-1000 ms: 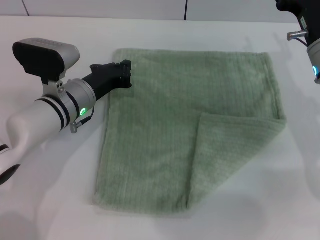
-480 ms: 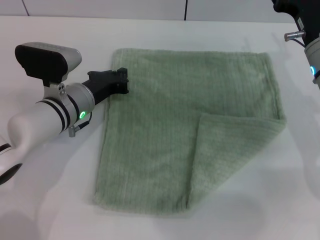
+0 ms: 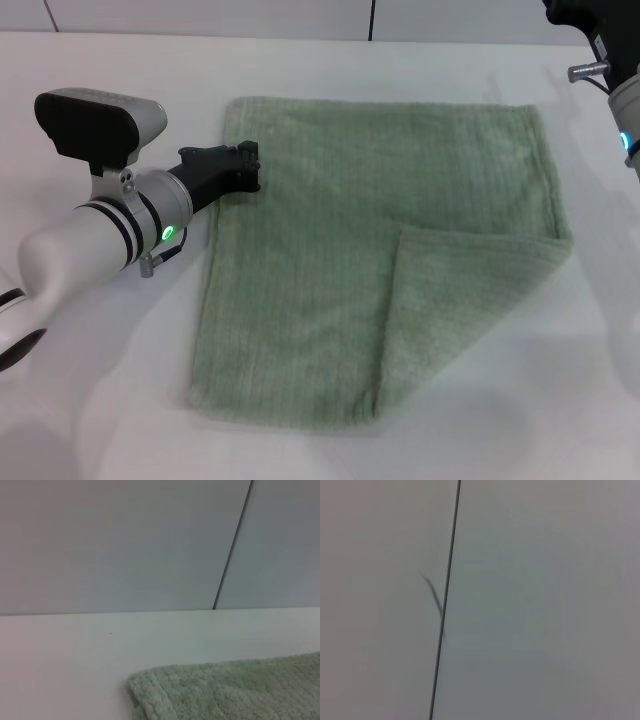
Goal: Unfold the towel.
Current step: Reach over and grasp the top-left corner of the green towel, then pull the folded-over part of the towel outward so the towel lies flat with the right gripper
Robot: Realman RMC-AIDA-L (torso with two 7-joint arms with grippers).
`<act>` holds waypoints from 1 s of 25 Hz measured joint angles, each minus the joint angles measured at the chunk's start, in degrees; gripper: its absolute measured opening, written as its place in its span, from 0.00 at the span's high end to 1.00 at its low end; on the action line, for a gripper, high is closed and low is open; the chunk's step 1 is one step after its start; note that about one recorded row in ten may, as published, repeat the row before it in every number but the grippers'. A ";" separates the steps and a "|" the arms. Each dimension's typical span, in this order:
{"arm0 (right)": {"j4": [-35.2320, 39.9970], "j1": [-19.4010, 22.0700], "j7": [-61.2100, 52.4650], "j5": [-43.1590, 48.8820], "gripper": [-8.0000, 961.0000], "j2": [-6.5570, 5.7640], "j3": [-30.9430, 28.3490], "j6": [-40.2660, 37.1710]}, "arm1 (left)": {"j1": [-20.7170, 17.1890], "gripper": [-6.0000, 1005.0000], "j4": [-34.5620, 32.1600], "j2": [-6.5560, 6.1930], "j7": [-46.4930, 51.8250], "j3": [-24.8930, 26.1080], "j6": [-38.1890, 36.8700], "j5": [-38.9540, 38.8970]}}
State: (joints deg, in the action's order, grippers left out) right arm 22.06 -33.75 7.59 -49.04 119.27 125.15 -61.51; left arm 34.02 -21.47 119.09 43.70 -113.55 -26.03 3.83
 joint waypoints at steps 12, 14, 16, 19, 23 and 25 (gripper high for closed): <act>0.73 -0.10 0.04 0.00 0.18 0.00 0.00 1.86 | 0.00 1.00 0.03 0.00 0.07 -0.68 0.31 0.01; 1.18 -0.11 0.04 0.00 0.18 0.00 -0.01 3.03 | 0.00 1.00 0.02 0.00 0.07 -0.72 0.31 0.05; 1.95 -0.18 0.07 0.00 0.18 -0.03 0.00 4.43 | 0.00 1.00 0.02 0.00 0.07 -0.72 0.31 0.05; 3.57 -0.29 0.25 0.10 0.18 -0.12 -0.16 7.05 | 0.00 1.00 0.03 0.00 0.07 -0.79 0.31 0.06; 7.70 -0.33 0.49 3.37 0.18 -0.37 -1.37 12.46 | 0.00 1.00 0.03 0.00 0.07 -0.80 0.31 0.10; 10.38 -0.10 0.74 6.10 0.18 -0.44 -2.85 16.03 | -0.15 1.00 0.02 0.00 0.07 -0.80 0.19 0.14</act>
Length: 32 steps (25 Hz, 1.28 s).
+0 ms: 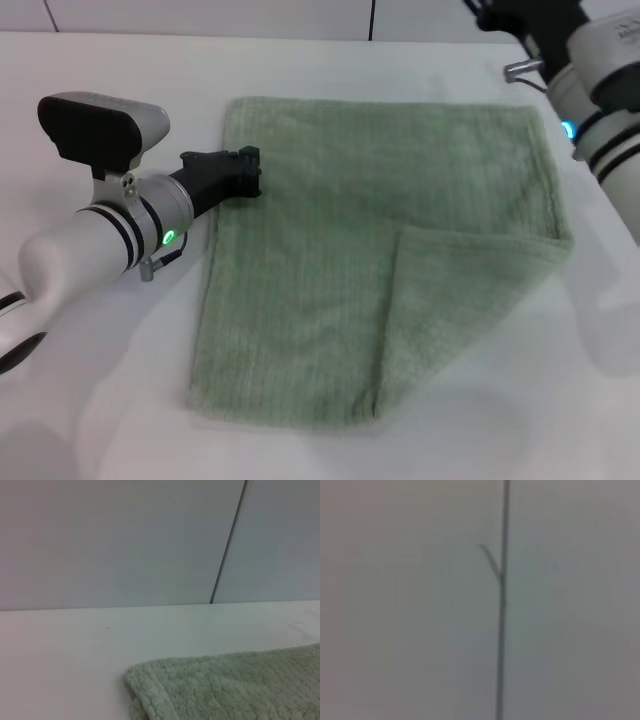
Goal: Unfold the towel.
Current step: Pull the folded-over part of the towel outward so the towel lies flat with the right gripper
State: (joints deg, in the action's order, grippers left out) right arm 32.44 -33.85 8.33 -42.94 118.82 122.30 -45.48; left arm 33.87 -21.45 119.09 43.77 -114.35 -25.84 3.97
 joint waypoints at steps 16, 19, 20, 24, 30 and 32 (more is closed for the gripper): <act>33.48 1.78 0.31 15.32 0.18 -0.15 -14.78 51.25 | -0.28 1.00 -0.61 0.00 0.00 0.00 -0.27 -0.01; 38.62 0.80 1.58 15.33 0.18 -0.16 -17.50 61.94 | -0.24 1.00 -0.62 0.00 0.00 0.01 -0.26 -0.02; 39.82 0.34 1.90 15.33 0.18 -0.16 -18.21 64.88 | -0.24 1.00 -0.62 0.00 0.00 0.00 -0.26 -0.02; 43.20 -4.49 2.54 15.35 0.18 -0.19 -22.59 81.75 | -0.21 1.00 -0.71 0.00 0.00 0.00 -0.23 -0.02; 43.11 -8.18 6.12 14.74 0.18 0.03 -25.60 92.32 | -0.20 1.00 -0.71 0.00 0.00 -0.07 -0.06 -0.02; 43.04 -9.00 6.67 14.73 0.18 0.03 -25.72 94.15 | -0.20 1.00 -0.69 0.00 0.00 -0.08 0.08 -0.02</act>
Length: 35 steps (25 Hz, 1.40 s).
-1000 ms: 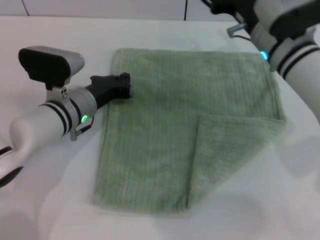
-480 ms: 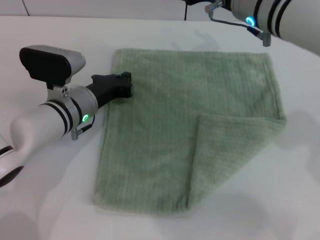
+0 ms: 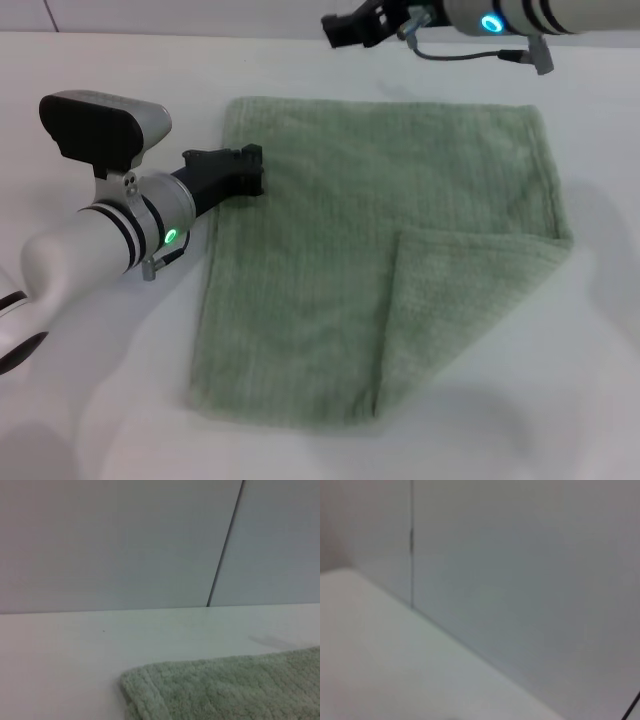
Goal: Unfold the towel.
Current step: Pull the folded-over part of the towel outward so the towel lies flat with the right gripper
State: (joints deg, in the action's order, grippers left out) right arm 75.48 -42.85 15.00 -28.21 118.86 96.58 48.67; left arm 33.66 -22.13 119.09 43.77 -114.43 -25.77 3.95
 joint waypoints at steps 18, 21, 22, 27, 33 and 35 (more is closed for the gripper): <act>-2.22 -5.11 4.44 0.33 0.18 -0.03 -0.70 17.68 | 0.18 1.00 0.27 0.00 -0.05 -0.29 0.13 0.00; -4.21 -5.44 4.47 0.10 0.18 0.05 -0.70 19.53 | 0.25 1.00 0.13 0.00 -0.07 -0.29 0.23 0.00; -4.21 -5.44 4.47 0.10 0.18 0.05 -0.70 19.53 | 0.26 1.00 0.07 0.00 -0.07 -0.34 0.24 0.00; -6.10 -5.48 4.32 -0.70 0.18 0.19 -0.64 21.12 | 0.27 1.00 0.03 0.00 -0.09 -0.53 0.27 0.00; -9.68 -5.70 4.33 -3.40 0.18 0.23 -0.61 22.29 | 0.27 1.00 -0.01 0.00 -0.16 -0.53 0.29 0.00; -10.16 -5.81 4.36 -3.80 0.18 0.24 -0.63 22.40 | 0.27 1.00 -0.02 0.00 -0.18 -0.53 0.29 0.00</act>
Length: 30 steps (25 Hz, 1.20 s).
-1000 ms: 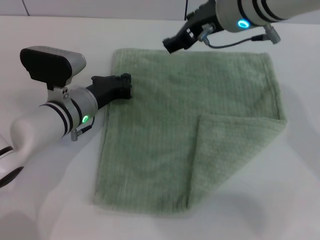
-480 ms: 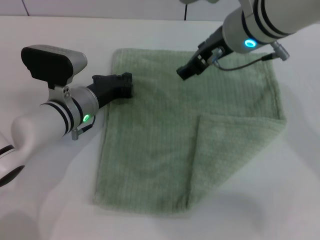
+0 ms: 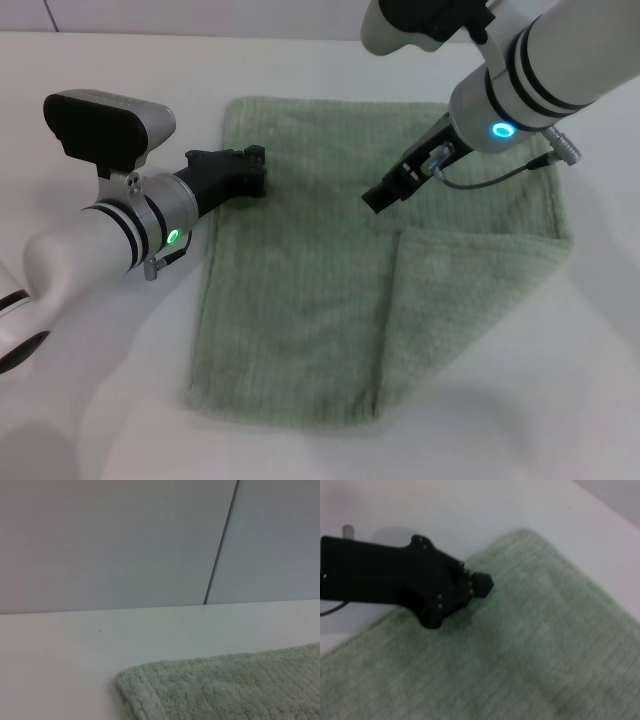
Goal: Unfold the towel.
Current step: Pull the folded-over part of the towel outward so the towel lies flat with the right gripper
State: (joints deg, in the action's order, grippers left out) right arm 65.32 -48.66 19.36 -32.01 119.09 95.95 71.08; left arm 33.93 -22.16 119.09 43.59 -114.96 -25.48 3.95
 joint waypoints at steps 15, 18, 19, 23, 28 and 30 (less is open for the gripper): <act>-2.78 -0.38 -0.48 -0.81 0.18 0.00 -0.13 3.19 | -0.02 1.00 0.01 0.00 -0.41 -0.03 -0.01 0.00; -2.82 -0.38 -0.82 -0.85 0.18 0.00 -0.13 3.73 | -0.01 1.00 0.01 0.00 -0.42 -0.08 -0.01 0.00; -2.84 -0.38 -0.98 -0.86 0.18 0.00 -0.13 4.03 | -0.01 1.00 0.01 0.00 -0.42 -0.09 -0.01 0.00; -2.99 -0.35 -1.14 -0.87 0.18 0.00 -0.13 4.69 | -0.01 1.00 -0.03 0.00 -0.39 -0.09 -0.01 0.00; -4.36 -0.50 -1.14 -0.87 0.18 0.00 -0.10 4.41 | 0.00 1.00 -0.06 0.00 -0.39 -0.09 -0.01 0.00; -4.67 -0.55 -1.13 -0.88 0.18 0.00 -0.09 4.23 | -0.01 1.00 -0.08 0.00 -0.39 -0.09 -0.01 0.00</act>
State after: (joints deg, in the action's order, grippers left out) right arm 60.65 -49.21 18.23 -32.88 119.09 95.87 75.30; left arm 33.92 -22.23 119.09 43.21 -115.05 -25.49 3.96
